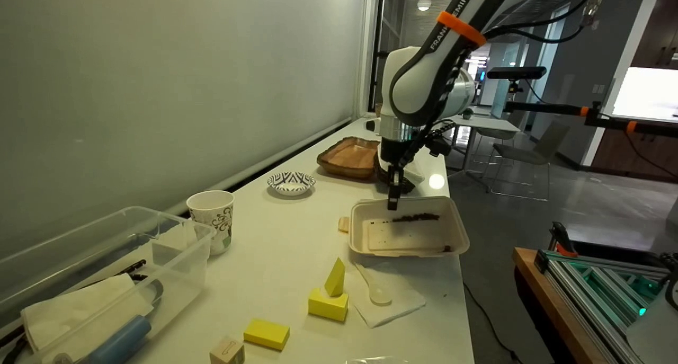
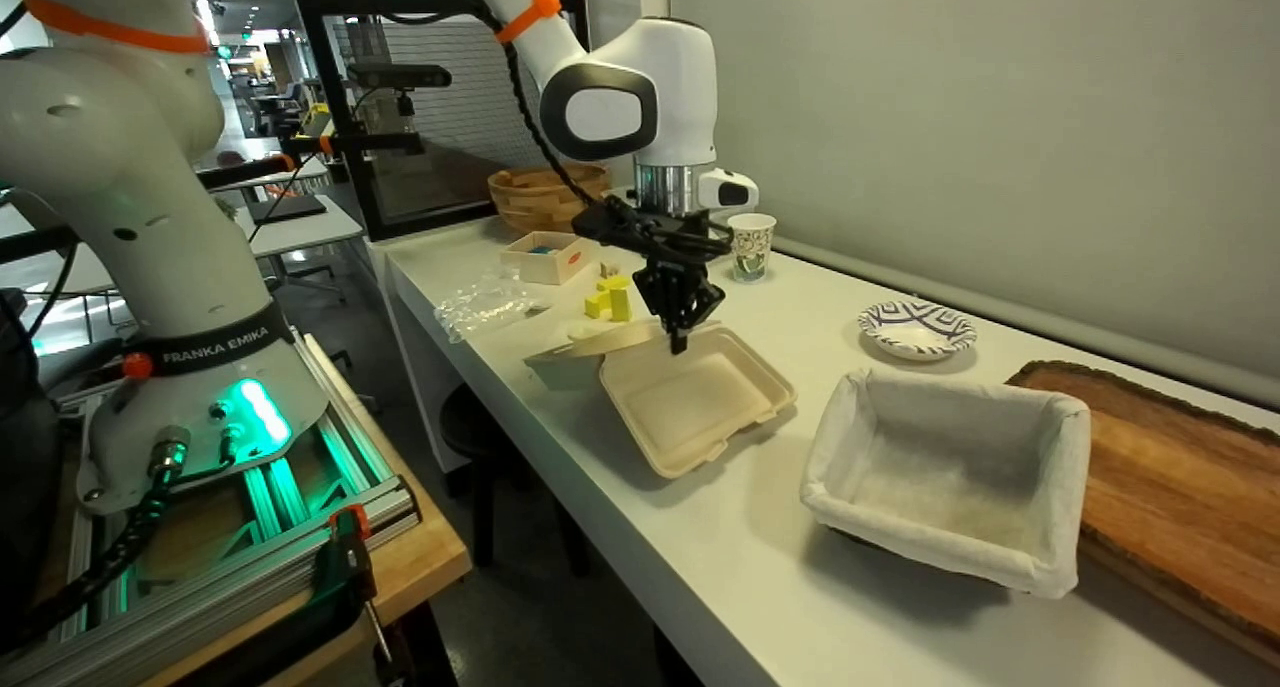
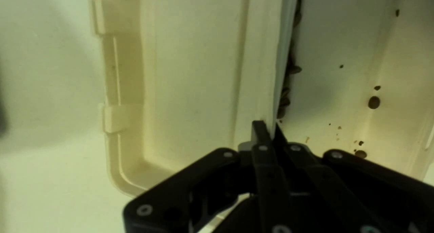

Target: Move the takeaway pack closer to the edge and move the small beige object closer to the wall

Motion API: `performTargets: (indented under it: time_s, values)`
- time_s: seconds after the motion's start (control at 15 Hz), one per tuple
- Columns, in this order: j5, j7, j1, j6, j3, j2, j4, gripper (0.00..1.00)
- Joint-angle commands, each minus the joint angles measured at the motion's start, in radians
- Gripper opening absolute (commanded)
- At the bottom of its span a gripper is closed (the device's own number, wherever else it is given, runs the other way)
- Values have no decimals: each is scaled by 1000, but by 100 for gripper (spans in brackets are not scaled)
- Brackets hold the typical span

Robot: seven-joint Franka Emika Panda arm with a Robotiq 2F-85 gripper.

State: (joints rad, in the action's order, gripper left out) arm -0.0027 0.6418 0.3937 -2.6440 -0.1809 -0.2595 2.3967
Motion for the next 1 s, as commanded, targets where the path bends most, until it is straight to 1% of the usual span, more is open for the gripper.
performTargets:
  time_s: [0.0,0.27,0.4,0.6,0.67,0.8,0.87,0.93]
  values:
    - [-2,31,14,2,-11,-9,29,1]
    - [-5,57,26,8,-18,-34,22,1]
    - [-7,66,31,7,-19,-50,14,29]
    - [-11,81,33,16,-16,-61,4,50]
    - [-13,86,32,24,-15,-62,0,59]
    - [-13,92,29,56,-11,-44,-15,72]
    - [-12,99,27,81,-10,-32,-25,81]
    - [-14,103,24,116,-10,-18,-44,88]
